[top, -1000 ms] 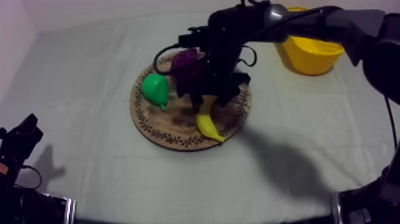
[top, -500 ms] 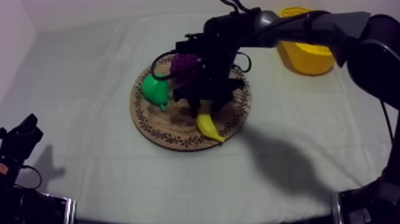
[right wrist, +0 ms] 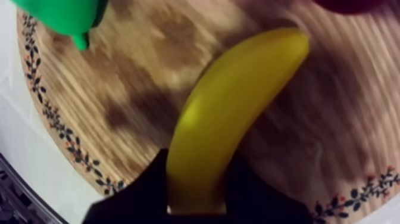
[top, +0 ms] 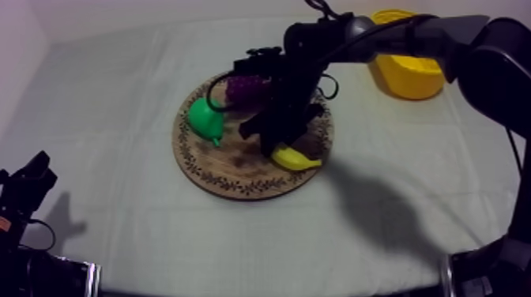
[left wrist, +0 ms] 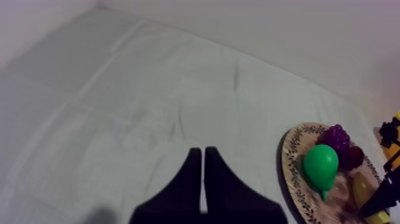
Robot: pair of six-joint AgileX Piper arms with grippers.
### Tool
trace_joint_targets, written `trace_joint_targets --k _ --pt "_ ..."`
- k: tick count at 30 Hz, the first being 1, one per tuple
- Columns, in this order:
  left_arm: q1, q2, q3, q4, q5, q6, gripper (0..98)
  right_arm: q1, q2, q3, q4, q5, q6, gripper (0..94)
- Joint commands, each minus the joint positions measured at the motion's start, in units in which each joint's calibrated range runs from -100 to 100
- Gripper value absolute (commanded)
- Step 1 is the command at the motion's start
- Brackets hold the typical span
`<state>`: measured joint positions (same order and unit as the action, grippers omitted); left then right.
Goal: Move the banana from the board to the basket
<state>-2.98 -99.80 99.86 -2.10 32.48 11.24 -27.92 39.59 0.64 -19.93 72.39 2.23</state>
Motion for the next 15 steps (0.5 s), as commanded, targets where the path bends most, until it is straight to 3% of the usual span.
trace_joint_targets --k 1,11,15 --pt "-0.03 -0.03 0.03 -0.03 0.02 0.02 0.1 0.43 -1.54 -0.40 -0.33 1.23 0.24 9.7" --pt "-0.03 -0.03 0.03 -0.03 0.02 0.02 0.1 8.65 -11.06 -15.68 -2.17 16.39 -0.29 9.2" --pt "-0.03 -0.03 0.03 -0.03 0.02 0.02 0.1 13.29 -13.03 -23.27 -2.18 18.98 -0.77 9.3"
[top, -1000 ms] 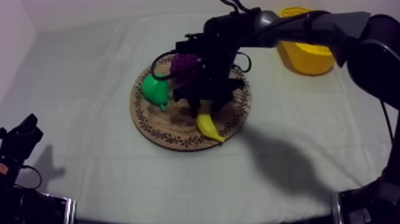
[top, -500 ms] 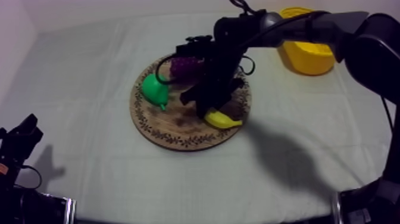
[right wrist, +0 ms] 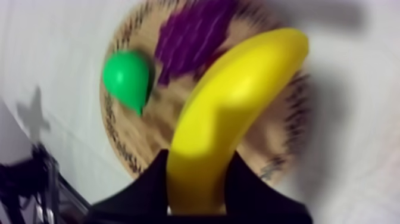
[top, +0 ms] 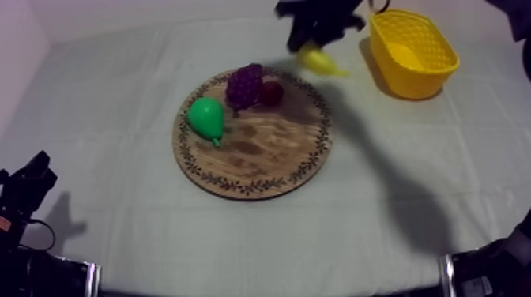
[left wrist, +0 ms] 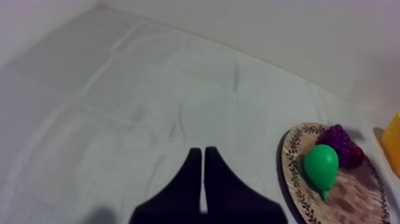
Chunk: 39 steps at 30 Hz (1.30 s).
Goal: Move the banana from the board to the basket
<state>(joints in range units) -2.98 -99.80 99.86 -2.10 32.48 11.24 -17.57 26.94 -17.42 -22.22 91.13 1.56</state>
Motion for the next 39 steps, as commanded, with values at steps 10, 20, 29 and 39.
trace_joint_targets --k 10,20,29,39 --pt "-0.03 -0.03 0.03 -0.03 0.02 0.02 0.1 11.93 1.15 -12.76 2.60 -0.32 0.33 9.5" --pt "-0.03 -0.03 0.03 -0.03 0.02 0.01 0.1 18.74 5.62 -13.60 4.91 -2.98 1.45 9.6" --pt "-0.03 -0.03 0.03 -0.03 0.02 0.01 0.1 20.22 8.40 -6.88 7.41 -9.49 2.64 9.6" --pt "-0.03 -0.03 0.03 -0.03 0.02 0.02 0.1 20.00 11.62 -2.69 8.48 -14.07 2.94 10.4"
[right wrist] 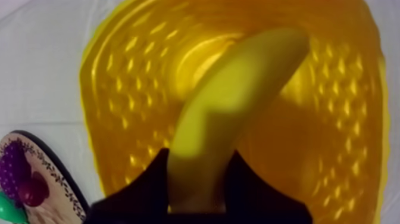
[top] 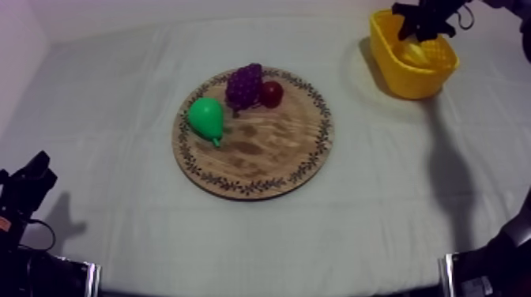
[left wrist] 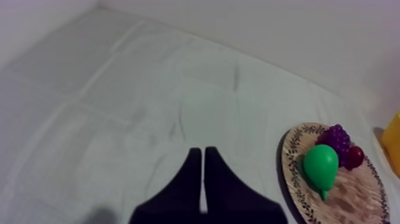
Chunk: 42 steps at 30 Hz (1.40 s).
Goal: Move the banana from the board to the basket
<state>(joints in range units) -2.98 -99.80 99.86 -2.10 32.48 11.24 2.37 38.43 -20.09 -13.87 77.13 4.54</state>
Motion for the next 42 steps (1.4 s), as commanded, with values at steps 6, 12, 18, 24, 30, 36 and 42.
trace_joint_targets --k 6,12,18,24,30,36,42 --pt "-0.03 -0.03 0.03 -0.03 0.02 0.02 0.1 -0.20 1.57 -1.38 0.97 -0.87 -1.18 15.3" --pt "-0.03 -0.03 0.03 -0.03 0.02 0.02 0.1 -1.64 1.20 -1.72 3.96 -2.46 -4.43 26.3" --pt "-0.03 -0.03 0.03 -0.03 0.02 0.01 0.1 -2.26 -1.16 1.96 5.67 -7.12 -6.42 32.4" --pt "-0.03 -0.03 0.03 -0.03 0.02 0.02 0.1 -2.49 -2.40 4.33 6.48 -8.91 -7.34 37.1" --pt "-0.03 -0.03 0.03 -0.03 0.02 0.02 0.1 -2.27 -5.64 8.61 7.38 -13.31 -7.92 16.6" --pt "-0.03 -0.03 0.03 -0.03 0.02 0.02 0.1 -1.21 -14.88 18.88 7.80 -20.54 -8.08 3.5" --pt "-0.03 -0.03 0.03 -0.03 0.02 0.02 0.1 0.80 -29.27 33.30 6.36 -28.84 -4.29 1.4"
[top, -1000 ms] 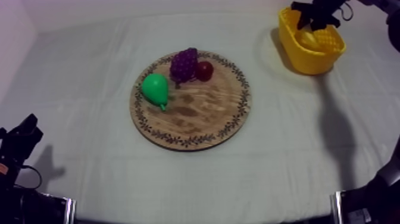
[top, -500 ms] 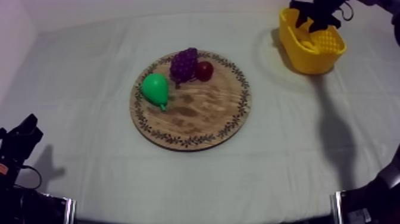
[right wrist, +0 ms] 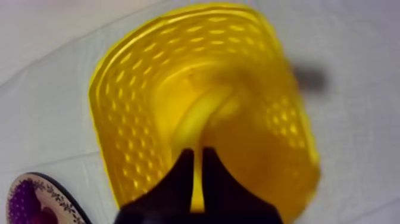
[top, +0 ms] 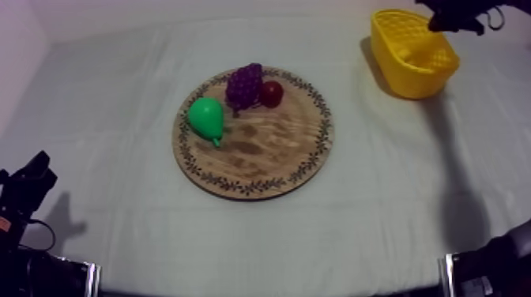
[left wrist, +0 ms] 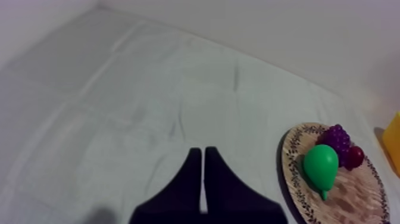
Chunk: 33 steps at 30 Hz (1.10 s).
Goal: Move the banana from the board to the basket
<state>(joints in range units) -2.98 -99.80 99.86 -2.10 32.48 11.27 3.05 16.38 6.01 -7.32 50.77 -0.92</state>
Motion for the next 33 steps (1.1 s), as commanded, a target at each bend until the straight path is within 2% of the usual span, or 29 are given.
trace_joint_targets --k 1,7,12,14,20,26,33 --pt "-0.03 -0.03 0.03 -0.03 0.02 -0.03 0.1 0.25 -9.74 9.69 0.03 -3.95 1.50 1.1" --pt "-0.03 -0.03 0.03 -0.03 0.02 -0.01 0.1 0.88 -24.45 26.40 1.84 -12.61 3.14 0.3" --pt "-0.03 -0.03 0.03 -0.03 0.02 -0.02 0.1 1.24 -35.60 43.94 3.48 -23.10 3.57 0.3" --pt "-0.03 -0.03 0.03 -0.03 0.02 -0.04 0.1 1.05 -40.19 50.49 3.75 -25.53 3.84 0.3" --pt "-0.03 -0.03 0.03 -0.03 0.02 -0.03 0.1 -0.24 -54.82 63.88 3.83 -23.10 4.51 0.2" --pt "-0.03 -0.03 0.03 -0.03 0.02 -0.04 0.1 -2.61 -70.73 75.49 7.26 -21.00 2.18 0.2" --pt "-0.03 -0.03 0.03 -0.03 0.02 -0.03 0.1 -3.20 -87.80 85.12 6.40 -17.55 3.64 0.2"
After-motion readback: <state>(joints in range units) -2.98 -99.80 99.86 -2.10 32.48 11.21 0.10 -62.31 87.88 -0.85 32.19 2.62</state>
